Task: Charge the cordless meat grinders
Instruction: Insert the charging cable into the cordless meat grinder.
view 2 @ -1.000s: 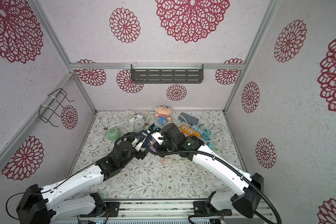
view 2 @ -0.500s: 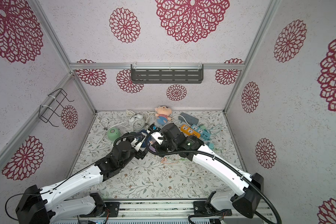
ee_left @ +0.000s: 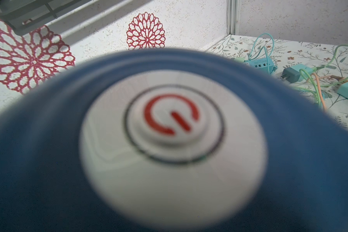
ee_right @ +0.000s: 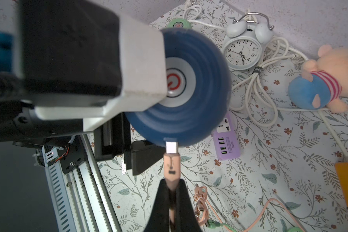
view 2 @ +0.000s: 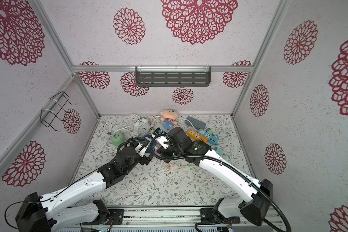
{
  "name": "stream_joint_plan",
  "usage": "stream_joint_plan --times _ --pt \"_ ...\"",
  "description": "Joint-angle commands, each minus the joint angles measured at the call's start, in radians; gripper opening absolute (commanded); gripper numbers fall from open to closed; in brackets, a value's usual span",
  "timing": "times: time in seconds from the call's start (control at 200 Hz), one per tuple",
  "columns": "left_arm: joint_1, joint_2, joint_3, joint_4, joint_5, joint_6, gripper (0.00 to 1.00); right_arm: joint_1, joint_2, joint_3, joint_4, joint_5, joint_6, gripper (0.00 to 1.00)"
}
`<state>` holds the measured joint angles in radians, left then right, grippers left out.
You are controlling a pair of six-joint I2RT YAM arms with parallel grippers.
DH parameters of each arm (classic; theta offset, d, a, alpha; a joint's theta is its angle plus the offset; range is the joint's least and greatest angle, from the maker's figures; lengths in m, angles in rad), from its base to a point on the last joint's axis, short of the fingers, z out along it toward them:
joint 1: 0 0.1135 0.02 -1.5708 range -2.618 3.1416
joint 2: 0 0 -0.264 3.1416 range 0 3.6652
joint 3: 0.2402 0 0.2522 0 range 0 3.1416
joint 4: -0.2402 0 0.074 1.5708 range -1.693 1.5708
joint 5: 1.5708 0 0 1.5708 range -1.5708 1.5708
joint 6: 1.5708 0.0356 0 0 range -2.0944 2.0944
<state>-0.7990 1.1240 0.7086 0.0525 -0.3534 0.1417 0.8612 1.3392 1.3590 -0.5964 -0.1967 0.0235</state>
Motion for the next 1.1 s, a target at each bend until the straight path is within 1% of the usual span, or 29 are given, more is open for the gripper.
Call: stream_joint_plan --times 0.0,0.34,0.711,1.096 --pt "-0.024 -0.012 -0.007 0.076 0.001 0.023 0.59 -0.013 -0.005 0.023 0.059 -0.044 0.027 0.0" --pt "-0.055 0.01 -0.008 0.066 -0.03 0.048 0.58 -0.024 0.003 0.032 0.067 -0.075 0.039 0.0" --pt "-0.061 0.02 -0.019 0.066 -0.029 0.044 0.57 -0.027 -0.005 0.035 0.059 -0.063 0.035 0.0" --pt "-0.071 0.017 -0.029 0.06 -0.027 0.035 0.56 -0.044 -0.002 0.051 0.056 -0.086 0.033 0.0"
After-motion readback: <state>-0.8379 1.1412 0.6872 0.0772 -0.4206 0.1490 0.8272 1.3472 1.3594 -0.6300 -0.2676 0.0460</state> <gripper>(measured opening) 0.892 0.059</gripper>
